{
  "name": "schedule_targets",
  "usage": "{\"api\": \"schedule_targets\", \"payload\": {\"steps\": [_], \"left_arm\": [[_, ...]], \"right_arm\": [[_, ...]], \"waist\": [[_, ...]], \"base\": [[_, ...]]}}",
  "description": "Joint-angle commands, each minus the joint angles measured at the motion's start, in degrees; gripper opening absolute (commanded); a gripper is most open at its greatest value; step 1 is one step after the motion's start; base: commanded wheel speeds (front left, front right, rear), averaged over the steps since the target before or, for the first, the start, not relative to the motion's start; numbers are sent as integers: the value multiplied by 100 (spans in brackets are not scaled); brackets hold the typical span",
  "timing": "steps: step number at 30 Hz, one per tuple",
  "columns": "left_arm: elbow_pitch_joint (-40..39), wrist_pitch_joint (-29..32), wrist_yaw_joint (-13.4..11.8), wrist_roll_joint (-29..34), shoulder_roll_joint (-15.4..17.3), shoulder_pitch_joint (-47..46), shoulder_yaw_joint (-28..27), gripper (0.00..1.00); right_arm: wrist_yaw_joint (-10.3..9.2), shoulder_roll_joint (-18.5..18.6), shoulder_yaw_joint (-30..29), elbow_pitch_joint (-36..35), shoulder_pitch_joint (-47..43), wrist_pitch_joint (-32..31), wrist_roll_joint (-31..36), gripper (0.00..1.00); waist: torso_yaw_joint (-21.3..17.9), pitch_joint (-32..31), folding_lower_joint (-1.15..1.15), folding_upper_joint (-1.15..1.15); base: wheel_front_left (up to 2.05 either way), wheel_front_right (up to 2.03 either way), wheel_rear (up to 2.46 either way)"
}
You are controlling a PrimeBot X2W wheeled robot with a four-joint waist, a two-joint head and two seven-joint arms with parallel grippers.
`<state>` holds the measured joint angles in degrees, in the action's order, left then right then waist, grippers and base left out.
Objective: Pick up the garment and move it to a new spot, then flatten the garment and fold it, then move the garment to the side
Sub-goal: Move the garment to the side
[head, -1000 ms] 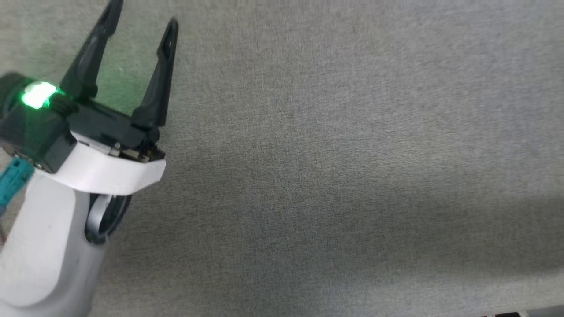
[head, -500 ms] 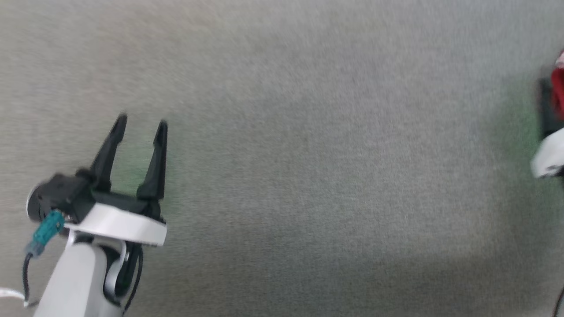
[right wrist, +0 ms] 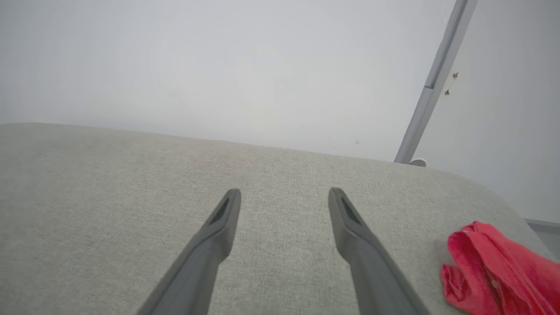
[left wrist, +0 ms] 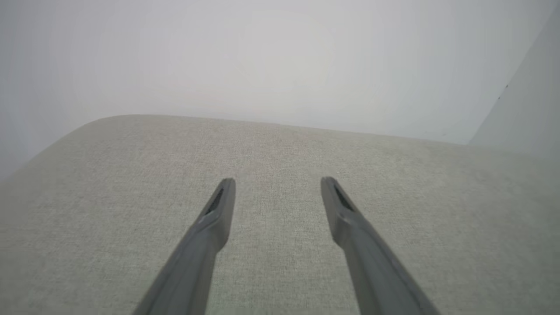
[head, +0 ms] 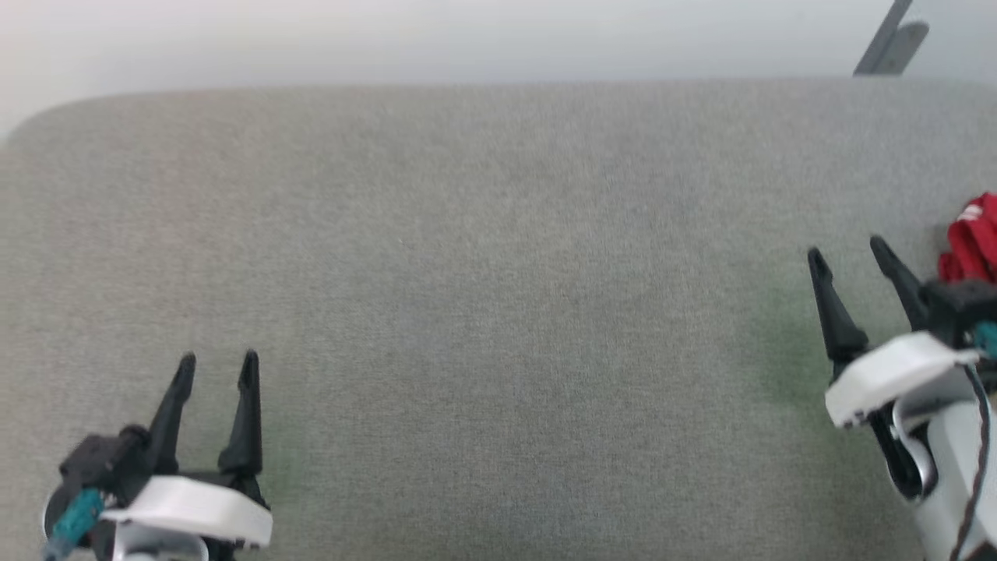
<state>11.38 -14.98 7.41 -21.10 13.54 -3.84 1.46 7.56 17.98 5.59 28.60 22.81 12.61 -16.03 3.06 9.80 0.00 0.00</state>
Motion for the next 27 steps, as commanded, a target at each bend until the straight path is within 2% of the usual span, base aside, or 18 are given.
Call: {"api": "schedule_targets", "payload": {"steps": [1,9,15,27], "left_arm": [[-47,-28,10,39,-52,136,-46,100],[-485,-28,10,158,-273,829,-342,100],[-760,-29,10,249,-360,1116,-397,100],[-945,-28,10,267,-429,1177,-388,100]], "right_arm": [[-15,-4,-30,-104,-185,42,-84,100],[-14,-184,-255,-961,-1197,8,-234,100],[-14,-308,-605,-1530,-1759,-173,-74,100],[-14,-581,-884,-2252,-2256,-527,53,100]], "waist": [[67,-179,0,0],[48,-547,0,0],[41,-613,0,0],[55,-683,0,0]], "base": [[0,0,0],[0,0,0],[0,0,0],[0,0,0]]}}
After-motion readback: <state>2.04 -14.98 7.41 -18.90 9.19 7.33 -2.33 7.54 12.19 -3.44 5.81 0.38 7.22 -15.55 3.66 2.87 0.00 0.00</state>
